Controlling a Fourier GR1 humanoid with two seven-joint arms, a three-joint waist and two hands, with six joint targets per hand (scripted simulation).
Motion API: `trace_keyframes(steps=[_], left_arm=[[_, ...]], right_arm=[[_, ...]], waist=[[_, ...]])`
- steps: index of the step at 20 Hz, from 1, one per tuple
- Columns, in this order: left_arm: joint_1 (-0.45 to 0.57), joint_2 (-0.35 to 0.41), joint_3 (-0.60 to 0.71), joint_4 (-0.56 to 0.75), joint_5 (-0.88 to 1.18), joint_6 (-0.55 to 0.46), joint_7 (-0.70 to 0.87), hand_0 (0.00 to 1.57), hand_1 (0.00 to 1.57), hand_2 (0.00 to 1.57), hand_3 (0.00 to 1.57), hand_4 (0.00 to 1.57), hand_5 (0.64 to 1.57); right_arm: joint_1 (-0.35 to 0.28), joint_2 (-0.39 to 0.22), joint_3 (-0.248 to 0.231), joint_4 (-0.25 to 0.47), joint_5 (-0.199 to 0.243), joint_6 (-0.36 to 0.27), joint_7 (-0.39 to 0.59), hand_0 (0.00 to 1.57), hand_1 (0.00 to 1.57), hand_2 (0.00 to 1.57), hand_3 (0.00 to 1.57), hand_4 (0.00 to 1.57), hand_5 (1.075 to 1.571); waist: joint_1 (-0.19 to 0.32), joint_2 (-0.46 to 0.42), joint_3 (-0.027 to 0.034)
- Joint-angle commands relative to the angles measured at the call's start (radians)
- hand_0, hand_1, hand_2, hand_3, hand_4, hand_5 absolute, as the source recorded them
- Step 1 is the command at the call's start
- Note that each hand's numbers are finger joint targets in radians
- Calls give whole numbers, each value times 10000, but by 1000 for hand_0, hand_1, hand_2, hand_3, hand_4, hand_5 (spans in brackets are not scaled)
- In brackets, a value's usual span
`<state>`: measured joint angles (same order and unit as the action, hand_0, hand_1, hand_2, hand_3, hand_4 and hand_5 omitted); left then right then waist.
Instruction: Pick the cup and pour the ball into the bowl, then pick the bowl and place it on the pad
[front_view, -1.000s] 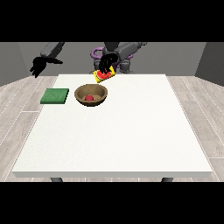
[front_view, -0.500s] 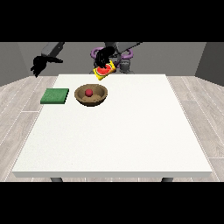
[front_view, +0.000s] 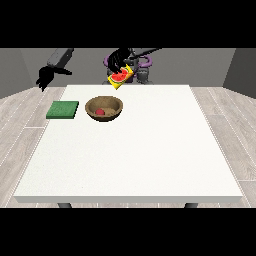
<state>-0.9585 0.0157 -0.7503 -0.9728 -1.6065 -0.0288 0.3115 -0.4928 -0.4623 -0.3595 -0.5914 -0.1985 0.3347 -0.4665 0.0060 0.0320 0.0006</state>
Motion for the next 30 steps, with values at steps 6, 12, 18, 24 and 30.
trace_keyframes(steps=[6, 12, 18, 24, 30], left_arm=[[722, 80, 2978, -1913, 2397, 2053, 87, 364, 364, 1571, 1571, 993, 1555], [1854, 568, 4918, -2798, 5579, 2741, -1725, 859, 859, 1571, 1555, 925, 1555], [2300, 88, 6678, -2938, 8963, 2567, -3235, 1081, 1081, 1089, 905, 821, 1549], [3227, -153, 6800, -2681, 12244, 3121, -4284, 0, 0, 0, 0, 400, 1548], [3779, -156, 7366, -2032, 12840, 2314, -5635, 0, 0, 0, 0, 0, 1519]], right_arm=[[-195, 82, -459, 329, -396, -531, 324, 0, 0, 0, 0, 429, 1555], [-409, -330, -912, 282, -742, -715, 383, 0, 0, 0, 0, 411, 1556], [-734, 160, -791, -42, -978, -488, 651, 0, 0, 0, 0, 305, 1569], [-1463, 877, -196, -603, -838, -728, 1313, 0, 0, 0, 0, 421, 1566], [-1404, 1171, 247, -588, -472, -1081, 1226, 0, 0, 0, 0, 111, 1541]], waist=[[1618, 657, -31], [2476, 1626, -34], [2157, 2510, -43], [1269, 2768, -47], [1018, 2514, -8]])
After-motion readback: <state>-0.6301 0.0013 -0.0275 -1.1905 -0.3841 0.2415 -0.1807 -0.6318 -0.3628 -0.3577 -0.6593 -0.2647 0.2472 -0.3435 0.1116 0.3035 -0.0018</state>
